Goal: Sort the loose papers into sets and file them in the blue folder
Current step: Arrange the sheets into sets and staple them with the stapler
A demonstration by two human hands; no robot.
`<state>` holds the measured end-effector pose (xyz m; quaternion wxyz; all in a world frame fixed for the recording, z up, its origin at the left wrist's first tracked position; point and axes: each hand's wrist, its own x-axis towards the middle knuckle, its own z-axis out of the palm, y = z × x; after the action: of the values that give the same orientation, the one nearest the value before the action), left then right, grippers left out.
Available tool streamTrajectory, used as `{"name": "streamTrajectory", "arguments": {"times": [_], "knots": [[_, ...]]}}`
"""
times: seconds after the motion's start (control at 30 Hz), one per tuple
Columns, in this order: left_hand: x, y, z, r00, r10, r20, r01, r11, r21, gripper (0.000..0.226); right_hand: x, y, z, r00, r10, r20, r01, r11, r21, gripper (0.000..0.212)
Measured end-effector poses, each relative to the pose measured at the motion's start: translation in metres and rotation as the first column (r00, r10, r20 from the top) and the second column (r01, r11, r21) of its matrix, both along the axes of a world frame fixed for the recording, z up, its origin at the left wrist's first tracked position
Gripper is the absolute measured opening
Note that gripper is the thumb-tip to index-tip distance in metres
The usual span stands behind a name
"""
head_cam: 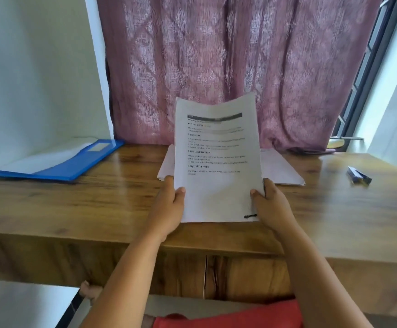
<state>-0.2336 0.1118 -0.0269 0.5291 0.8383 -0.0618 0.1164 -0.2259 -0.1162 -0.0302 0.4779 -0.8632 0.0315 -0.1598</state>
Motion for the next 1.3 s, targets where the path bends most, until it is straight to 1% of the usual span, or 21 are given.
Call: {"name": "streamTrajectory", "arguments": {"times": [0.1,0.2,0.23,0.3,0.37,0.5,0.53,0.6,0.63,0.7,0.73,0.77,0.8,0.87,0.9,0.97,1.03,1.13,1.2,1.23,1.3], "knots": [[-0.015,0.003,-0.003,0.987,-0.074,-0.142,0.067,0.996,-0.056,0.022,-0.010,-0.013,-0.003,0.996,0.015,-0.083,-0.020,0.999,-0.048,0.020],[-0.027,0.005,-0.007,0.977,-0.059,-0.206,0.054,0.998,-0.030,0.020,-0.018,-0.025,-0.007,0.990,0.025,-0.136,-0.059,0.966,-0.250,0.020],[-0.029,0.005,-0.009,0.974,-0.054,-0.218,0.050,0.998,-0.024,0.020,-0.021,-0.027,-0.008,0.987,0.027,-0.157,-0.070,0.957,-0.281,0.020],[-0.032,0.008,-0.011,0.967,-0.046,-0.252,0.041,0.999,-0.024,0.020,-0.024,-0.031,-0.010,0.982,0.046,-0.183,-0.096,0.957,-0.272,0.020],[-0.032,0.011,-0.012,0.954,-0.023,-0.298,0.031,0.999,0.022,0.019,-0.026,-0.033,-0.011,0.980,0.063,-0.186,-0.110,0.961,-0.252,0.024],[-0.030,0.016,-0.008,0.932,0.052,-0.358,0.045,0.965,0.258,0.026,-0.026,-0.035,-0.013,0.982,0.046,-0.184,-0.094,0.961,-0.259,0.031],[-0.029,0.017,-0.006,0.934,0.098,-0.344,0.033,0.934,0.355,0.029,-0.026,-0.035,-0.012,0.982,0.043,-0.184,-0.092,0.960,-0.264,0.031],[-0.030,0.017,-0.002,0.936,0.204,-0.288,-0.009,0.829,0.559,0.042,-0.026,-0.035,-0.012,0.983,0.039,-0.180,-0.088,0.959,-0.271,0.035],[-0.030,0.017,-0.001,0.936,0.243,-0.255,-0.033,0.781,0.623,0.050,-0.026,-0.034,-0.012,0.984,0.039,-0.176,-0.087,0.957,-0.276,0.037],[-0.029,0.017,-0.001,0.950,0.258,-0.175,-0.069,0.722,0.688,0.061,-0.026,-0.034,-0.011,0.984,0.041,-0.176,-0.090,0.955,-0.283,0.040],[-0.028,0.017,-0.002,0.969,0.221,-0.112,-0.078,0.700,0.710,0.065,-0.026,-0.034,-0.011,0.983,0.041,-0.181,-0.094,0.952,-0.292,0.039],[-0.026,0.016,-0.002,0.989,0.138,-0.050,-0.059,0.687,0.724,0.066,-0.025,-0.034,-0.011,0.981,0.042,-0.189,-0.099,0.948,-0.302,0.037],[-0.025,0.016,-0.001,1.000,0.018,-0.020,0.002,0.680,0.733,0.066,-0.025,-0.035,-0.011,0.979,0.043,-0.197,-0.103,0.946,-0.308,0.035],[-0.024,0.012,0.002,0.978,-0.194,-0.077,0.188,0.660,0.727,0.064,-0.024,-0.036,-0.011,0.976,0.048,-0.213,-0.114,0.945,-0.308,0.031],[-0.023,0.010,0.003,0.962,-0.232,-0.144,0.263,0.640,0.722,0.063,-0.023,-0.037,-0.012,0.975,0.051,-0.218,-0.119,0.944,-0.308,0.031],[-0.019,0.007,0.004,0.942,-0.239,-0.236,0.334,0.612,0.717,0.058,-0.022,-0.037,-0.011,0.973,0.052,-0.227,-0.125,0.939,-0.321,0.030],[-0.013,0.007,0.006,0.938,-0.236,-0.253,0.345,0.619,0.705,0.049,-0.019,-0.036,-0.011,0.970,0.053,-0.238,-0.137,0.927,-0.349,0.031],[-0.002,0.008,0.011,0.936,-0.229,-0.268,0.349,0.704,0.619,0.029,-0.017,-0.035,-0.009,0.964,0.055,-0.259,-0.157,0.907,-0.390,0.031],[0.005,0.009,0.012,0.936,-0.228,-0.270,0.347,0.732,0.586,0.018,-0.015,-0.035,-0.008,0.959,0.058,-0.276,-0.169,0.902,-0.397,0.029],[0.009,0.010,0.012,0.942,-0.220,-0.253,0.329,0.757,0.565,0.013,-0.014,-0.034,-0.008,0.958,0.058,-0.282,-0.172,0.902,-0.396,0.027],[0.016,0.011,0.009,0.974,-0.150,-0.171,0.215,0.853,0.476,0.005,-0.011,-0.031,-0.006,0.967,0.038,-0.251,-0.142,0.900,-0.412,0.021]]}}
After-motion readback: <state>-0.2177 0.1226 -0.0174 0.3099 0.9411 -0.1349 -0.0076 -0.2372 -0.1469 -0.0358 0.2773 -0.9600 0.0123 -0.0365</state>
